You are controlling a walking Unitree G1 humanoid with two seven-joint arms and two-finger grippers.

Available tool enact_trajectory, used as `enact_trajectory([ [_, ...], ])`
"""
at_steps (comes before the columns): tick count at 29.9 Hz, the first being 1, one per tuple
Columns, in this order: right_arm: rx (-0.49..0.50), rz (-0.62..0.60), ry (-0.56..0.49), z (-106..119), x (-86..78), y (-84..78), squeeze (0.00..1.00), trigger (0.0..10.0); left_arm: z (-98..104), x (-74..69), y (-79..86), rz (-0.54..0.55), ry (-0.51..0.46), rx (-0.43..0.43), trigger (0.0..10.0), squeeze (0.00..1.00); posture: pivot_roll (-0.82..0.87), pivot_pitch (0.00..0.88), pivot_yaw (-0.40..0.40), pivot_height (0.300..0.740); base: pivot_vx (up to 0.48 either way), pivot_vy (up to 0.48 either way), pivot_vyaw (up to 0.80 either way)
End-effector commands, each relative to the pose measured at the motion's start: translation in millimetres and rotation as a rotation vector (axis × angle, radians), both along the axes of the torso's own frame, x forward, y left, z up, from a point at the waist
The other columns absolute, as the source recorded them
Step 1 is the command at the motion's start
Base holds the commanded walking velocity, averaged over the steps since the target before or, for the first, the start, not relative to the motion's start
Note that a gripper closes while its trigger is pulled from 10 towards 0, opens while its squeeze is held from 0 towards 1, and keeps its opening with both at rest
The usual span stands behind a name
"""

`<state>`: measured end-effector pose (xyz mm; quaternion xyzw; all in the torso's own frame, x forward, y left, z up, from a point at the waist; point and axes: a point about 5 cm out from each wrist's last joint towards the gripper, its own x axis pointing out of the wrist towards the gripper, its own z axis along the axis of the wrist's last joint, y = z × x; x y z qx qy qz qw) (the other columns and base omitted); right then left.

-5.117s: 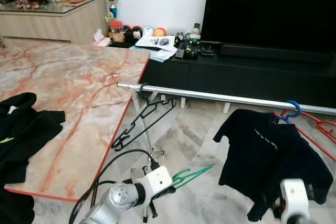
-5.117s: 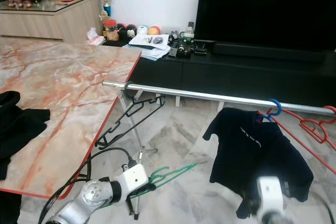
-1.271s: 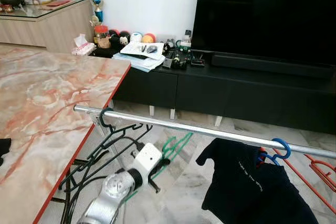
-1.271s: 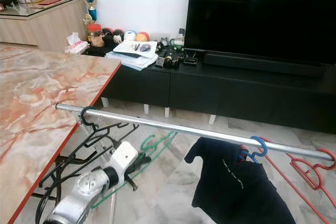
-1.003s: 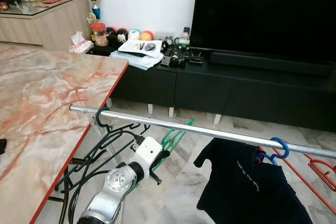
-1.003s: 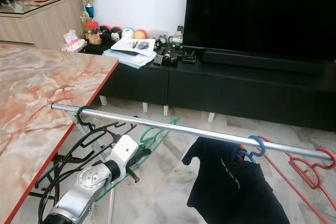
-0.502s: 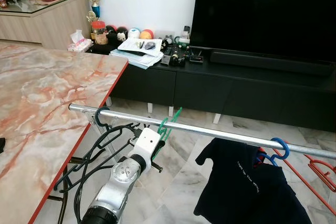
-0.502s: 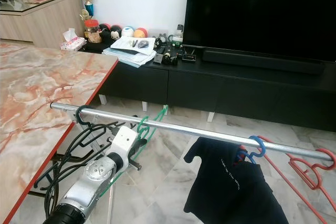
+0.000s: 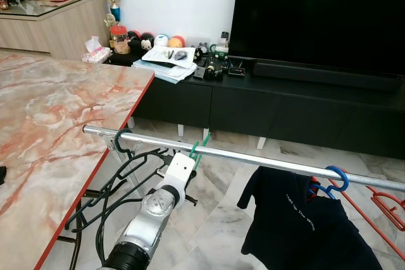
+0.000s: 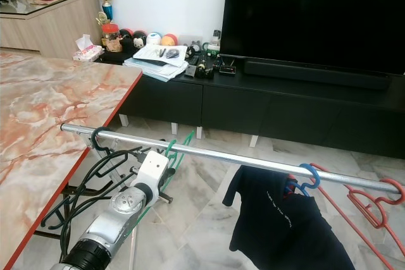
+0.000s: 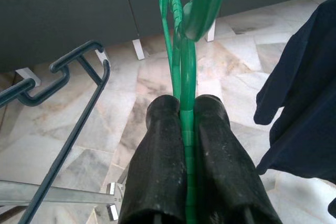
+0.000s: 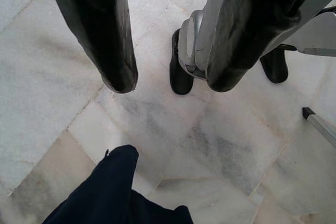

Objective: Hang hanger

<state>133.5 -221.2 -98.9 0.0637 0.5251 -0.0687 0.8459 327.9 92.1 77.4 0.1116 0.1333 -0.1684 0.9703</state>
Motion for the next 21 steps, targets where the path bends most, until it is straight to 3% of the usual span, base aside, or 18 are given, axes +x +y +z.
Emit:
enact_trajectory([
  [1, 0.002, 0.001, -0.001, -0.1, 0.2, 0.8, 0.0, 10.0, -11.1, -6.2, 7.3, 0.019, 0.045, 0.007, 10.0, 1.0, 0.02, 0.0, -0.051, 0.74, 0.0, 0.0, 0.0],
  [3, 0.003, 0.001, -0.001, -0.2, 0.0, 1.2, 0.0, 10.0, -3.8, -7.8, 11.1, 0.007, -0.012, -0.021, 10.0, 1.0, 0.02, 0.0, -0.049, 0.74, 0.0, 0.0, 0.0],
  [12, 0.007, 0.004, 0.003, -0.8, -1.8, 1.2, 0.0, 10.0, 0.8, -28.9, 31.8, 0.01, -0.051, -0.035, 10.0, 1.0, 0.04, 0.0, -0.048, 0.74, 0.0, 0.0, 0.0],
  [16, 0.007, 0.007, 0.005, -0.9, -2.5, 0.7, 0.0, 10.0, 8.3, -43.8, 36.4, -0.048, -0.075, -0.113, 10.0, 1.0, 0.04, 0.0, -0.047, 0.74, 0.0, 0.0, 0.0],
  [18, 0.007, 0.01, 0.007, -0.9, -3.0, 0.2, 0.0, 10.0, 18.4, -62.9, 40.0, -0.129, -0.079, -0.202, 10.0, 1.0, 0.05, 0.0, -0.049, 0.74, 0.0, 0.0, 0.0],
  [19, 0.007, 0.01, 0.007, -0.9, -3.0, 0.2, 0.0, 10.0, 18.4, -62.9, 40.0, -0.129, -0.079, -0.202, 10.0, 1.0, 0.05, 0.0, -0.049, 0.74, 0.0, 0.0, 0.0],
  [20, 0.007, 0.013, 0.009, -1.0, -3.4, 0.1, 0.0, 10.0, 23.7, -77.1, 46.2, -0.193, -0.072, -0.228, 10.0, 1.0, 0.06, 0.0, -0.048, 0.74, 0.0, 0.0, 0.0],
  [21, 0.008, 0.014, 0.009, -1.1, -3.5, 0.1, 0.0, 10.0, 25.0, -81.2, 48.8, -0.207, -0.068, -0.231, 10.0, 1.0, 0.06, 0.0, -0.048, 0.74, 0.0, 0.0, 0.0],
])
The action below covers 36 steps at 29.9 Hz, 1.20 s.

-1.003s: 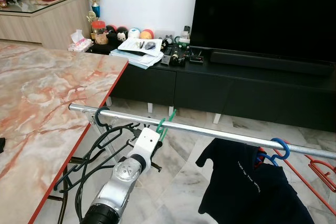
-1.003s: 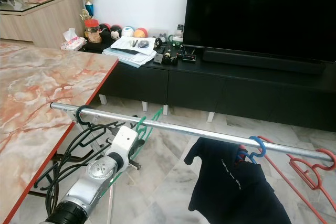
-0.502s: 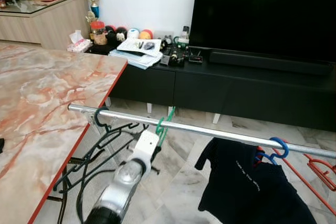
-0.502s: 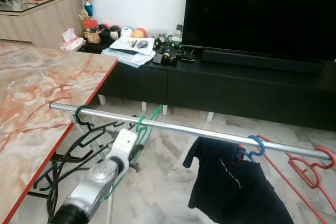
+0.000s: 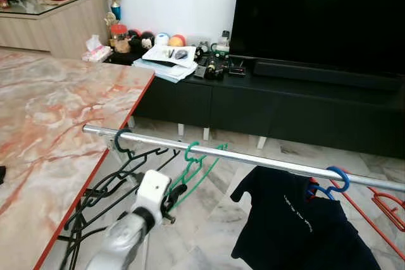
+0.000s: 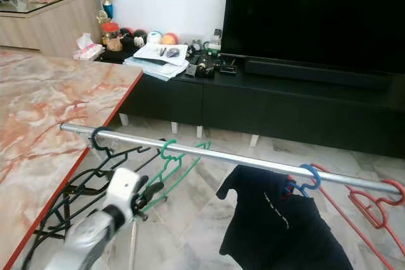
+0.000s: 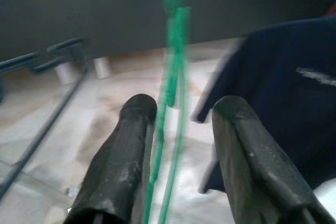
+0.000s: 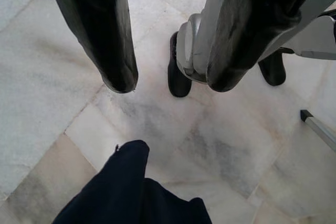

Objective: Hang hanger

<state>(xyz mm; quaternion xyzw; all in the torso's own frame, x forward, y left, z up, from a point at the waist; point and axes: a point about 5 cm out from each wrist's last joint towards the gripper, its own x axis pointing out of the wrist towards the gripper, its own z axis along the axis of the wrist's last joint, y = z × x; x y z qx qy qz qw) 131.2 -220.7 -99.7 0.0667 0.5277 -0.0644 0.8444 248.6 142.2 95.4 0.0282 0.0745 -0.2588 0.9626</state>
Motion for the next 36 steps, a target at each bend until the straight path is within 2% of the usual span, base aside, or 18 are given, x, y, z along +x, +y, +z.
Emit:
enact_trajectory([
  [1, -0.002, 0.01, 0.005, -0.3, -1.4, -0.4, 0.0, 10.0, 7.7, -4.5, 0.2, -0.046, -0.003, -0.026, 10.0, 1.0, 0.06, 0.0, -0.048, 0.74, 0.0, 0.0, 0.0],
  [2, -0.002, 0.011, 0.005, -0.4, -1.5, -0.4, 0.0, 10.0, 8.9, -8.3, 6.2, -0.04, 0.002, -0.048, 10.0, 1.0, 0.07, 0.0, -0.048, 0.74, 0.0, 0.0, 0.0],
  [3, -0.001, 0.014, 0.007, -0.5, -1.7, -0.2, 0.0, 10.0, 11.0, -15.8, 21.8, -0.008, 0.012, -0.099, 10.0, 1.0, 0.07, 0.0, -0.046, 0.74, 0.0, 0.0, 0.0],
  [5, 0.0, 0.015, 0.008, -0.5, -1.8, -0.1, 0.0, 10.0, 10.9, -20.0, 37.5, 0.057, 0.011, -0.116, 10.0, 1.0, 0.08, 0.0, -0.046, 0.74, 0.0, 0.0, 0.0],
  [8, 0.002, 0.017, 0.009, -0.8, -2.2, 0.8, 0.0, 10.0, -0.6, -24.9, 67.4, 0.248, 0.039, -0.085, 10.0, 1.0, 0.08, 0.0, -0.036, 0.74, 0.0, 0.0, 0.0],
  [11, 0.004, 0.016, 0.01, -1.0, -2.4, 1.4, 0.0, 10.0, -15.7, -31.9, 80.2, 0.325, 0.082, -0.022, 10.0, 1.0, 0.08, 0.0, -0.032, 0.74, 0.0, 0.0, 0.0],
  [13, 0.007, 0.014, 0.01, -1.3, -2.5, 2.5, 0.0, 10.0, -40.5, -42.5, 90.1, 0.375, 0.156, 0.099, 10.0, 0.0, 0.08, 0.0, -0.028, 0.74, 0.0, 0.0, 0.0],
  [15, 0.009, 0.012, 0.01, -1.5, -2.6, 3.1, 0.0, 10.0, -57.5, -49.6, 96.1, 0.398, 0.216, 0.189, 10.0, 0.0, 0.08, 0.0, -0.027, 0.74, 0.0, 0.0, 0.0],
  [16, 0.009, 0.012, 0.01, -1.5, -2.6, 3.1, 0.0, 10.0, -57.5, -49.6, 96.1, 0.398, 0.216, 0.189, 10.0, 0.0, 0.08, 0.0, -0.027, 0.74, 0.0, 0.0, 0.0],
  [18, 0.009, 0.01, 0.01, -1.6, -2.6, 3.9, 0.0, 10.0, -76.3, -56.2, 119.9, 0.591, 0.292, 0.199, 10.0, 0.0, 0.08, 0.0, -0.023, 0.74, 0.0, 0.0, 0.0],
  [20, 0.009, 0.004, 0.009, -1.6, -2.4, 4.1, 0.0, 10.0, -90.4, -60.5, 126.1, 0.616, 0.364, 0.216, 10.0, 0.0, 0.08, 0.0, -0.023, 0.74, 0.0, 0.0, 0.0],
  [22, 0.009, 0.005, 0.009, -1.6, -2.4, 4.2, 0.0, 10.0, -95.5, -61.9, 126.6, 0.616, 0.389, 0.228, 10.0, 0.0, 0.08, 0.0, -0.023, 0.74, 0.0, 0.0, 0.0],
  [23, 0.009, 0.005, 0.008, -1.6, -1.8, 4.7, 0.0, 10.0, -117.5, -66.6, 123.5, 0.589, 0.483, 0.252, 10.0, 0.0, 0.08, 0.0, -0.023, 0.74, 0.0, 0.0, 0.0],
  [25, 0.01, 0.004, 0.008, -1.6, -1.4, 5.2, 0.0, 10.0, -130.2, -70.2, 121.5, 0.569, 0.542, 0.279, 10.0, 0.0, 0.07, 0.0, -0.022, 0.74, 0.0, 0.0, 0.0],
  [29, 0.017, -0.031, -0.011, -1.2, 0.1, 6.3, 0.0, 10.0, -156.7, -80.0, 115.0, 0.634, 0.68, 0.22, 10.0, 0.0, 0.05, 0.0, -0.012, 0.74, 0.0, 0.0, 0.0],
  [32, 0.019, -0.039, -0.015, -1.0, 0.8, 6.5, 0.0, 10.0, -166.0, -86.3, 109.7, 0.628, 0.733, 0.223, 10.0, 0.0, 0.05, 0.0, -0.017, 0.74, 0.0, 0.0, 0.0],
  [33, 0.013, -0.029, -0.01, -0.9, 1.4, 6.5, 0.0, 10.0, -173.3, -93.9, 107.8, 0.626, 0.793, 0.263, 10.0, 0.0, 0.04, 0.0, -0.016, 0.74, 0.0, 0.0, 0.0],
  [36, 0.012, -0.033, -0.011, -1.0, 1.5, 7.2, 0.0, 10.0, -178.5, -99.3, 106.5, 0.627, 0.839, 0.292, 10.0, 0.0, 0.02, 0.0, -0.004, 0.74, 0.0, 0.0, 0.0],
])
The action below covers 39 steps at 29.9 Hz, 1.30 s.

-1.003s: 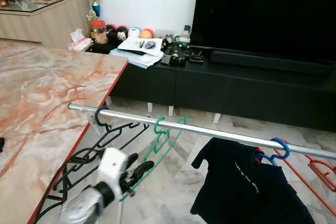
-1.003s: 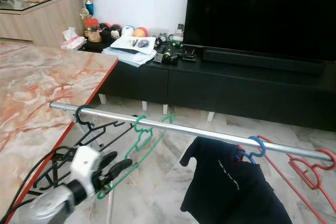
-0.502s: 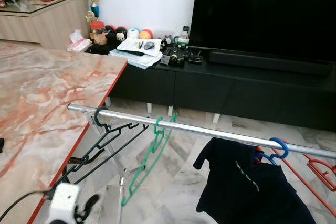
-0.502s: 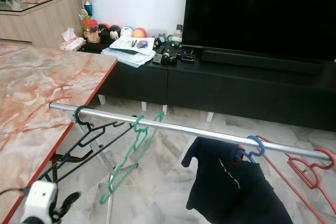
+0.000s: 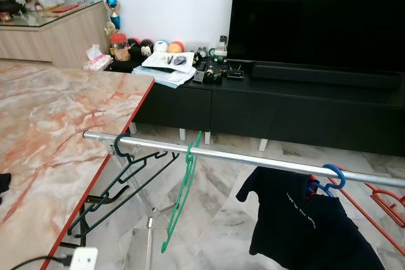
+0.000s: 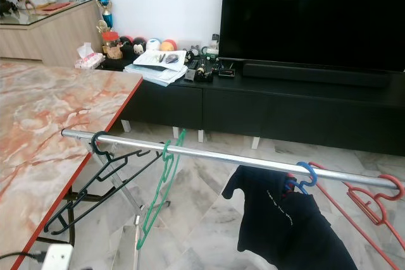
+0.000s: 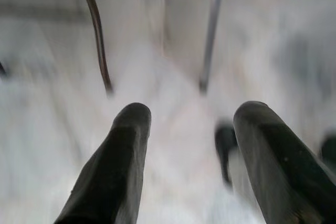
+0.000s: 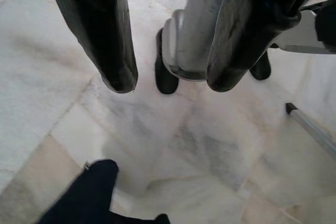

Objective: Hang hanger

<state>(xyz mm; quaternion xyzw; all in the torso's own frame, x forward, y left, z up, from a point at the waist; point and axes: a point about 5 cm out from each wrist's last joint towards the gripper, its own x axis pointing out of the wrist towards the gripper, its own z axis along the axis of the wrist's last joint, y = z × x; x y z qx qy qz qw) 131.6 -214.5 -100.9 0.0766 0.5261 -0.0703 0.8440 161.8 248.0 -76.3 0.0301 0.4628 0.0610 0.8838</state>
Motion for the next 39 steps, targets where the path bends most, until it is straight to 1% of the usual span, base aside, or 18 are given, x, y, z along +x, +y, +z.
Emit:
enact_trajectory([
  [1, 0.004, -0.022, -0.012, 0.2, 1.1, 1.1, 0.0, 10.0, -7.1, -12.1, 0.0, -0.005, 0.071, 0.007, 10.0, 0.0, 0.02, 0.0, -0.004, 0.74, 0.0, 0.0, 0.0],
  [4, 0.003, -0.03, -0.017, 0.4, 1.5, 0.7, 0.0, 10.0, -6.4, -6.0, -4.5, -0.061, 0.055, 0.014, 10.0, 0.0, 0.03, 0.0, -0.006, 0.74, 0.0, 0.0, 0.0],
  [6, -0.003, -0.013, -0.01, 0.5, 1.8, 0.4, 0.0, 10.0, -3.1, 0.0, -1.4, -0.094, 0.035, 0.049, 10.0, 0.0, 0.04, 0.0, -0.014, 0.74, 0.0, 0.0, 0.0],
  [7, -0.002, -0.012, -0.01, 0.6, 2.0, 0.5, 0.0, 10.0, -2.6, 1.1, -0.6, -0.093, 0.029, 0.043, 10.0, 0.0, 0.04, 0.0, -0.015, 0.74, 0.0, 0.0, 0.0],
  [11, 0.002, -0.013, -0.012, 0.6, 2.1, 0.9, 0.0, 10.0, -3.6, 0.5, -2.3, -0.121, 0.042, 0.034, 10.0, 0.0, 0.04, 0.0, -0.012, 0.74, 0.0, 0.0, 0.0],
  [12, 0.003, -0.012, -0.013, 0.6, 2.1, 1.0, 0.0, 10.0, -5.9, -2.3, -5.5, -0.18, 0.072, 0.055, 10.0, 0.0, 0.04, 0.0, -0.01, 0.74, 0.0, 0.0, 0.0],
  [13, 0.003, -0.012, -0.013, 0.6, 2.1, 1.0, 0.0, 10.0, -5.9, -2.3, -5.5, -0.18, 0.072, 0.055, 10.0, 0.0, 0.04, 0.0, -0.01, 0.74, 0.0, 0.0, 0.0],
  [14, 0.005, -0.012, -0.015, 0.6, 2.2, 1.3, 0.0, 10.0, -8.0, -5.6, -7.5, -0.205, 0.09, 0.065, 10.0, 0.0, 0.03, 0.0, -0.009, 0.74, 0.0, 0.0, 0.0],
  [15, 0.005, -0.013, -0.015, 0.6, 2.2, 1.3, 0.0, 10.0, -8.6, -6.8, -7.7, -0.2, 0.093, 0.061, 10.0, 0.0, 0.03, 0.0, -0.009, 0.74, 0.0, 0.0, 0.0],
  [16, 0.004, -0.012, -0.015, 0.6, 2.1, 1.1, 0.0, 10.0, -10.7, -11.5, -7.6, -0.176, 0.103, 0.056, 10.0, 0.0, 0.03, 0.0, -0.012, 0.74, 0.0, 0.0, 0.0],
  [17, 0.004, -0.012, -0.015, 0.6, 2.1, 1.1, 0.0, 10.0, -10.7, -11.5, -7.6, -0.176, 0.103, 0.056, 10.0, 0.0, 0.03, 0.0, -0.012, 0.74, 0.0, 0.0, 0.0],
  [20, -0.001, -0.021, -0.016, 0.5, 1.6, 0.3, 0.0, 10.0, -13.3, -18.3, -7.6, -0.142, 0.11, 0.039, 10.0, 0.0, 0.03, 0.0, -0.014, 0.74, 0.0, 0.0, 0.0],
  [24, -0.006, -0.023, -0.015, 0.6, 1.1, -0.8, 0.0, 10.0, -15.1, -21.5, -9.9, -0.147, 0.117, 0.035, 10.0, 0.0, 0.03, 0.0, -0.015, 0.74, 0.0, 0.0, 0.0],
  [27, -0.006, -0.022, -0.015, 0.6, 1.1, -1.1, 0.0, 10.0, -14.9, -20.1, -11.2, -0.148, 0.113, 0.031, 10.0, 0.0, 0.03, 0.0, -0.014, 0.74, 0.0, 0.0, 0.0],
  [33, -0.007, -0.016, -0.015, 0.9, 1.2, -1.9, 0.0, 10.0, -14.7, -18.5, -12.8, -0.146, 0.106, 0.023, 10.0, 0.0, 0.03, 0.0, -0.016, 0.74, -0.288, 0.0, 0.0],
  [39, -0.009, -0.016, -0.014, 0.7, 0.8, -1.6, 0.0, 10.0, -15.1, -19.8, -12.5, -0.145, 0.108, 0.021, 10.0, 0.0, 0.02, 0.0, -0.012, 0.74, -0.298, 0.0, 0.0],
])
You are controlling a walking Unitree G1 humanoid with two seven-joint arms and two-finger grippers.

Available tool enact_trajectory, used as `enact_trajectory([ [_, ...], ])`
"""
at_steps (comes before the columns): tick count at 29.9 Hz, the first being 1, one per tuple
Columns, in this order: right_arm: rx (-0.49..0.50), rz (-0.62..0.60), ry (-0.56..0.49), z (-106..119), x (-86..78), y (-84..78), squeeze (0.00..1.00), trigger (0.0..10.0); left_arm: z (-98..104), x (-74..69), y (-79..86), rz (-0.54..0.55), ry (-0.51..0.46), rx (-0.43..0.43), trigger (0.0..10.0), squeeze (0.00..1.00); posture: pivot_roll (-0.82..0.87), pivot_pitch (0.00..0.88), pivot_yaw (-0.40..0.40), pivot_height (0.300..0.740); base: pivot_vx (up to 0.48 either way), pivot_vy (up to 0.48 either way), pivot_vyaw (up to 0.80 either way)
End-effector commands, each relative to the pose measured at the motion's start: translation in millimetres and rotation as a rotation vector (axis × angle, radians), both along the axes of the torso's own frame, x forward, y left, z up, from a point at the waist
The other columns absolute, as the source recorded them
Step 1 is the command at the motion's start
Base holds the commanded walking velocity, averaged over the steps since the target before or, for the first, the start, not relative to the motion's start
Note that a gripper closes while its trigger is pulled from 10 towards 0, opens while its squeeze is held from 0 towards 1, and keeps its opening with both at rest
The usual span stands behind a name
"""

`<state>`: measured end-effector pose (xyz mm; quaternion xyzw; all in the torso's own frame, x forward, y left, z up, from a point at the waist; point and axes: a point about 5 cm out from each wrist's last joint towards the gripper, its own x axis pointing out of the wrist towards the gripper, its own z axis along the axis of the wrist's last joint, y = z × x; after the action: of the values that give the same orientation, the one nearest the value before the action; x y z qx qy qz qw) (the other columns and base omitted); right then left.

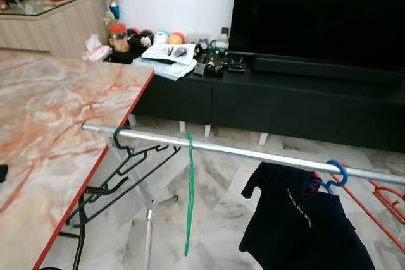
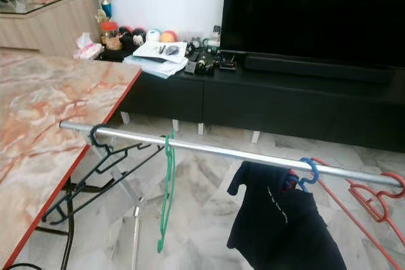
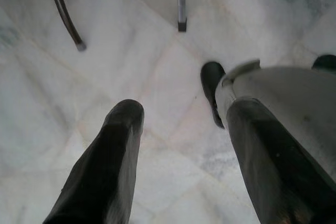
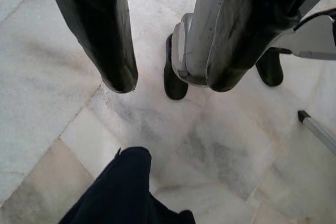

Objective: Hang hanger

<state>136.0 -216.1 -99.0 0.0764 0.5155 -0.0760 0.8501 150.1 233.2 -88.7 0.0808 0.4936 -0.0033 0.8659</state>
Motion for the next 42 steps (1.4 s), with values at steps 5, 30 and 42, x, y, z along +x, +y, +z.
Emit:
enact_trajectory([
  [5, 0.002, -0.004, 0.012, -1.4, -4.1, 0.0, 0.0, 10.0, -2.9, -8.7, 2.6, 0.014, 0.029, -0.004, 10.0, 0.0, 0.03, 0.0, -0.014, 0.74, -0.298, 0.0, 0.0],
  [30, -0.002, -0.005, 0.012, -1.2, -4.3, -1.3, 0.0, 10.0, -3.6, -9.1, 0.4, 0.019, 0.03, -0.016, 10.0, 0.0, 0.02, 0.0, -0.015, 0.74, -0.201, 0.0, 0.0],
  [42, -0.007, 0.004, 0.028, -1.7, -5.4, -1.8, 0.0, 10.0, -3.5, -8.7, -0.3, 0.019, 0.026, -0.021, 10.0, 0.0, 0.02, 0.0, -0.016, 0.74, 0.0, 0.0, -0.33],
])
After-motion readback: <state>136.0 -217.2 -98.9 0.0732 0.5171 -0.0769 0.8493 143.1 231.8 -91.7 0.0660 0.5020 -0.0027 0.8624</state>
